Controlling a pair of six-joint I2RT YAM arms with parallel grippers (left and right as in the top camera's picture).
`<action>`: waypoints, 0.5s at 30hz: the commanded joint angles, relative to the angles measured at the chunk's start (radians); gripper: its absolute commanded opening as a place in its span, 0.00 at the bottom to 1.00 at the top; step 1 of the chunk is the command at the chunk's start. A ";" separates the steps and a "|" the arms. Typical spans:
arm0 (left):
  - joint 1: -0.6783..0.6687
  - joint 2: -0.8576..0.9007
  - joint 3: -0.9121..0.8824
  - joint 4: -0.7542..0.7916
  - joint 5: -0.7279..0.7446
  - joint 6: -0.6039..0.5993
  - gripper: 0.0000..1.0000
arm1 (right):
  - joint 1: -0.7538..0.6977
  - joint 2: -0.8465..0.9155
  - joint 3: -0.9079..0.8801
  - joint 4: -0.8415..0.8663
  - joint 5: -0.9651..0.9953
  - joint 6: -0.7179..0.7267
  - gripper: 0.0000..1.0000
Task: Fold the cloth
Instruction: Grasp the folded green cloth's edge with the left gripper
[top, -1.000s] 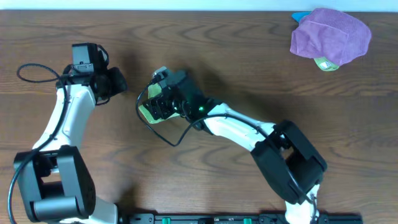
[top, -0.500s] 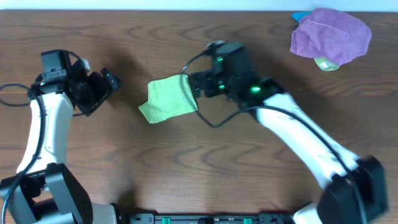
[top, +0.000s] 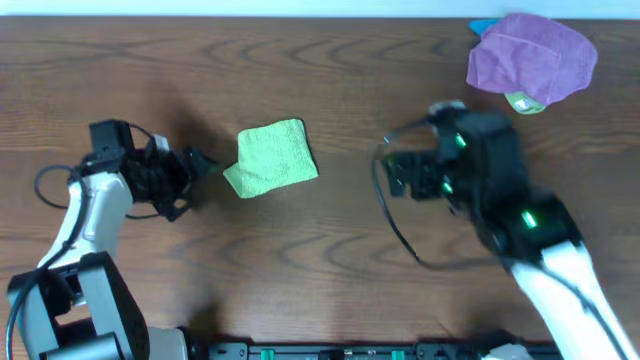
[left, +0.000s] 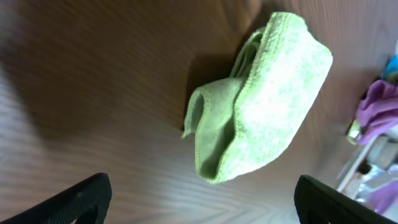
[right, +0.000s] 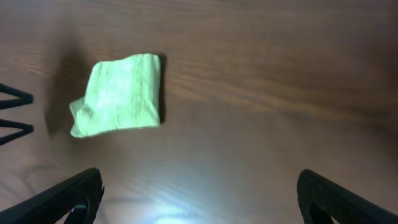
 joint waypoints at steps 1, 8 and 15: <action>0.002 -0.008 -0.074 0.064 0.076 -0.076 0.95 | -0.028 -0.143 -0.095 -0.003 0.001 0.045 0.99; -0.011 -0.008 -0.209 0.298 0.109 -0.185 0.95 | -0.039 -0.407 -0.195 -0.041 -0.006 0.115 0.99; -0.080 -0.006 -0.293 0.502 0.066 -0.285 0.95 | -0.039 -0.475 -0.195 -0.066 -0.028 0.134 0.99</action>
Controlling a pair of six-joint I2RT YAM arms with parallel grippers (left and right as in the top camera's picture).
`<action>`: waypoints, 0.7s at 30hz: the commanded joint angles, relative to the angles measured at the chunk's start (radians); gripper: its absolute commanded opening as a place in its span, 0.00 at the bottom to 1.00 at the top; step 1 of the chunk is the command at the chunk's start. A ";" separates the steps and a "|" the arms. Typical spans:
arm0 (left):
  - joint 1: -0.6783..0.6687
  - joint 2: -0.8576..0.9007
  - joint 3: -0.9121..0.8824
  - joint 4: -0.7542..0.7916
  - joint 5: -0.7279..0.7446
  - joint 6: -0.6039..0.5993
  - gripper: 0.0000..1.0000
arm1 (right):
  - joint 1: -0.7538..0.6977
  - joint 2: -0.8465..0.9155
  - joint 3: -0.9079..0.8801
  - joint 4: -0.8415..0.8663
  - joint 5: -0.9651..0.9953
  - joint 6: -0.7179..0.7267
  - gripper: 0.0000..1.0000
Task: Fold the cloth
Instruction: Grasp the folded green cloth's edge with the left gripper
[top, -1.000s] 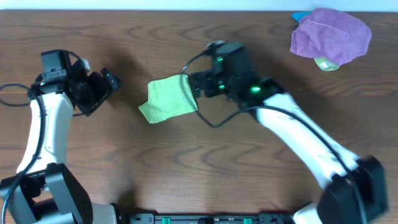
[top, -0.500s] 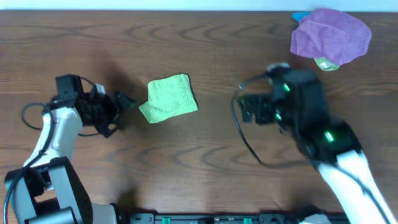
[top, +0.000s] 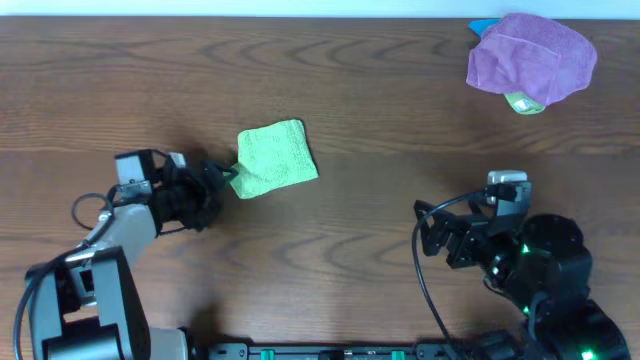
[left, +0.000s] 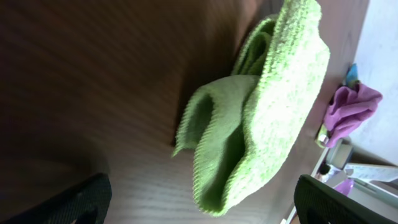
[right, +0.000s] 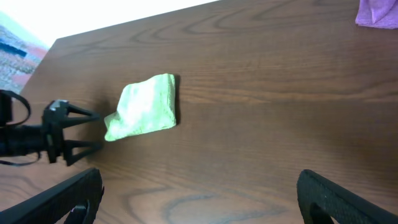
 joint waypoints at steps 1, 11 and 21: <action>-0.034 -0.006 -0.025 0.038 -0.039 -0.070 0.95 | -0.008 -0.006 -0.008 -0.003 -0.012 0.028 0.99; -0.132 -0.001 -0.026 0.098 -0.145 -0.111 0.95 | -0.008 -0.006 -0.008 -0.002 -0.012 0.027 0.99; -0.242 0.060 -0.026 0.197 -0.217 -0.209 0.95 | -0.008 -0.006 -0.008 0.004 -0.012 0.027 0.99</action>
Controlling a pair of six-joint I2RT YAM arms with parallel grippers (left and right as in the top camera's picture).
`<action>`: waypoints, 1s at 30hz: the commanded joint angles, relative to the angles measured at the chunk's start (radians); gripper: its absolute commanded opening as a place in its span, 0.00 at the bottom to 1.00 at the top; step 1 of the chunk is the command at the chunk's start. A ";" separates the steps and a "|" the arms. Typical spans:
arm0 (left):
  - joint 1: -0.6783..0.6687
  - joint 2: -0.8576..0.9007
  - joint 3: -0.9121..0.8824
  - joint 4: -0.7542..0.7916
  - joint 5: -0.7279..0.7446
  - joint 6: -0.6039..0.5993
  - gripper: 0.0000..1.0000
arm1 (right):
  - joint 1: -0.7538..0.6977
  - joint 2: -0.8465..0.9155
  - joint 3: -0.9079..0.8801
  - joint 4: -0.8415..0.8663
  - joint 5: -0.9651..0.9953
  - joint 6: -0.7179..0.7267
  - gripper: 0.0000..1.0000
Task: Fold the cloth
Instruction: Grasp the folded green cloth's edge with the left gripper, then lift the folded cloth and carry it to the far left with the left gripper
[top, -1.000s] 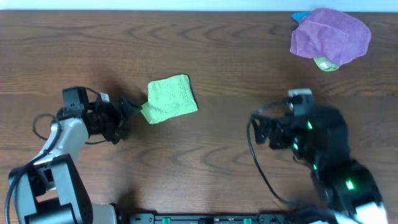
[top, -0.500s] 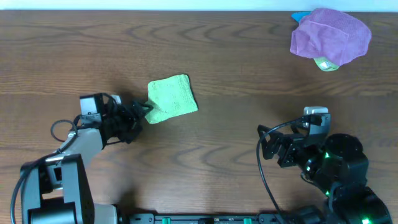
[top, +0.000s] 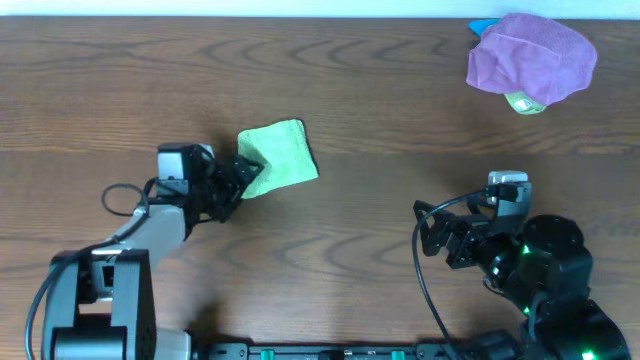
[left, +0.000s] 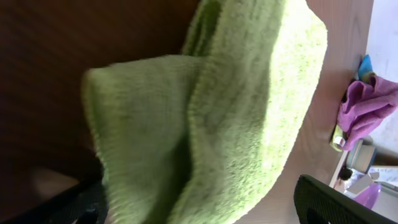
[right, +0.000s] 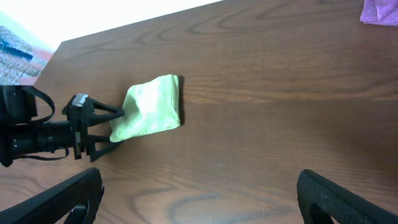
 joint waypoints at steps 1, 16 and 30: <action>-0.026 0.055 -0.006 0.013 -0.061 -0.051 0.95 | -0.008 -0.004 -0.008 0.000 -0.002 0.013 0.99; -0.061 0.265 -0.006 0.252 -0.062 -0.113 0.84 | -0.008 -0.004 -0.008 0.000 -0.009 0.013 0.99; -0.102 0.310 -0.004 0.412 -0.045 -0.097 0.06 | -0.008 -0.004 -0.008 0.000 -0.008 0.013 0.99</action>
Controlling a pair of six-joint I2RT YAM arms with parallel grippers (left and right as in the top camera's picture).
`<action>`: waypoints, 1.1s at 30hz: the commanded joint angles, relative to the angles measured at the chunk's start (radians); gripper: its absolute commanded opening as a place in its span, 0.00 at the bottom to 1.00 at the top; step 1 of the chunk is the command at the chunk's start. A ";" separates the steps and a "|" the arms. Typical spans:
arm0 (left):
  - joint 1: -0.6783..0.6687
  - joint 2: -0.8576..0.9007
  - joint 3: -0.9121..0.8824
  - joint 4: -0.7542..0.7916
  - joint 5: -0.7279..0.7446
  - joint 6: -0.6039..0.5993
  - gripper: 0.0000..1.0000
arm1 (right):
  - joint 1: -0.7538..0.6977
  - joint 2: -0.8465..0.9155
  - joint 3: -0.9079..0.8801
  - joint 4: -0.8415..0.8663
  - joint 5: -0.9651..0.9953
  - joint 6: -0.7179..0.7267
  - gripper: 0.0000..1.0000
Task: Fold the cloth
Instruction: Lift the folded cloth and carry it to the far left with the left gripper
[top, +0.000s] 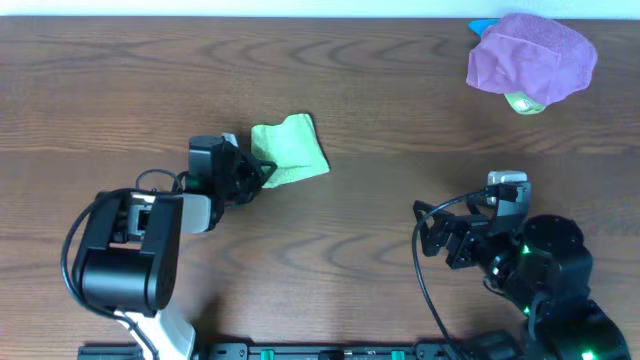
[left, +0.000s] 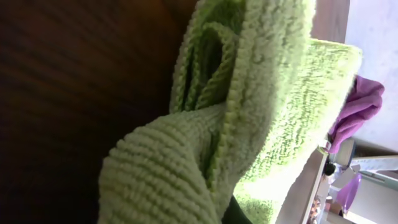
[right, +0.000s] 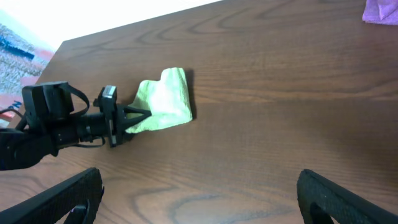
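The green cloth (top: 292, 150) lies folded small and lumpy on the brown table left of centre. It also shows in the right wrist view (right: 165, 99). My left gripper (top: 258, 176) lies low along the table and is shut on the cloth's near-left corner. In the left wrist view the cloth's thick folded edges (left: 273, 112) fill the frame, with one dark finger (left: 234, 213) pressed against them at the bottom. My right gripper (top: 432, 232) hovers open and empty at the front right, far from the cloth, its fingers spread wide (right: 199, 199).
A purple cloth (top: 530, 55) is heaped over a small yellow-green object (top: 522, 102) at the far right corner, with a bit of blue (top: 483, 25) beside it. The table's far edge runs along the top of the overhead view. A black cable (top: 425, 280) loops by the right arm.
My left gripper has moved right into the cloth and shut on its near-left corner. The cloth has shifted a little to the right and bunched up. The right arm has not moved.
My left gripper stood open well left of the cloth while the right arm hung over mid-table. The right arm was then back at the front right. The left gripper was closer at each moment, then open against the cloth's corner, and now grips it.
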 joint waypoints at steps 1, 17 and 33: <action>-0.001 0.039 -0.024 0.010 -0.023 0.022 0.06 | -0.008 -0.004 -0.007 -0.001 -0.004 0.012 0.99; 0.057 -0.240 0.414 -0.670 -0.214 0.323 0.06 | -0.008 -0.004 -0.007 -0.002 -0.004 0.012 0.99; 0.086 -0.189 0.630 -0.612 -0.615 0.374 0.06 | -0.008 -0.004 -0.007 -0.002 -0.004 0.012 0.99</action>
